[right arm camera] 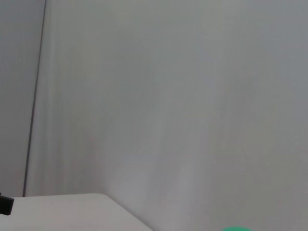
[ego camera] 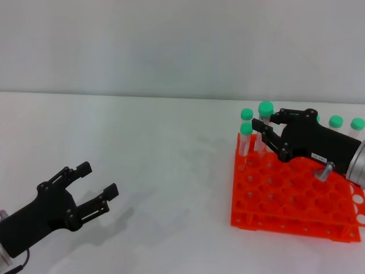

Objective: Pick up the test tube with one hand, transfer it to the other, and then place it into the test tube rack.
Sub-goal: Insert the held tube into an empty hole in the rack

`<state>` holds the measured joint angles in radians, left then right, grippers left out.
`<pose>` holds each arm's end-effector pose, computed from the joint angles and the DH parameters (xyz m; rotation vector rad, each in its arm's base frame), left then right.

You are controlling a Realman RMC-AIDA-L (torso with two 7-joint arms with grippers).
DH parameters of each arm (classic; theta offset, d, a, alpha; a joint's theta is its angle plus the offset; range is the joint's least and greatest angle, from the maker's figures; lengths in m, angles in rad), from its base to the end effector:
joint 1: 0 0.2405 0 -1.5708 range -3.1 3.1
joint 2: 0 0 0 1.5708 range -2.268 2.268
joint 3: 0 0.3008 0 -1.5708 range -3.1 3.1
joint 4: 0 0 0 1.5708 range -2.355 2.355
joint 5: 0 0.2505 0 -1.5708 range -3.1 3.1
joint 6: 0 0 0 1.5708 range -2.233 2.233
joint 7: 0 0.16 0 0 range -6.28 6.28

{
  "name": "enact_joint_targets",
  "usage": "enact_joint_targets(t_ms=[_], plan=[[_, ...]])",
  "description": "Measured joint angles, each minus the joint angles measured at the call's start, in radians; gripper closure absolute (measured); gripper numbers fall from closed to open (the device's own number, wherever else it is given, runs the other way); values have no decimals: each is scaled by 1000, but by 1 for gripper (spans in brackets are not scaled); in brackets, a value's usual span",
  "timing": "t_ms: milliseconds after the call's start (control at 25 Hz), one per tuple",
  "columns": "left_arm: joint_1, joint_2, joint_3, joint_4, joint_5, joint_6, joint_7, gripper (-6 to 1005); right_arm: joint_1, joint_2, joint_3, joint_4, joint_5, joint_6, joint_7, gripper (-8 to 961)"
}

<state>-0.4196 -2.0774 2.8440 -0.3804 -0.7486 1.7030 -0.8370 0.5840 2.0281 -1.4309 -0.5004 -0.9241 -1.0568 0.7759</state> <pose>-0.4044 0.3007 -0.0211 -2.1748 -0.5928 -0.9425 0.2475 0.4571 -0.0719 -2.3555 0.1246 0.8028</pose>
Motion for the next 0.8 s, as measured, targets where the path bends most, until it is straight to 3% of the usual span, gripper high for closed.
enact_joint_targets(t_ms=[800], plan=[[-17, 2, 0, 20, 0, -30, 1, 105, 62, 0, 0, 89, 30, 28, -59, 670]])
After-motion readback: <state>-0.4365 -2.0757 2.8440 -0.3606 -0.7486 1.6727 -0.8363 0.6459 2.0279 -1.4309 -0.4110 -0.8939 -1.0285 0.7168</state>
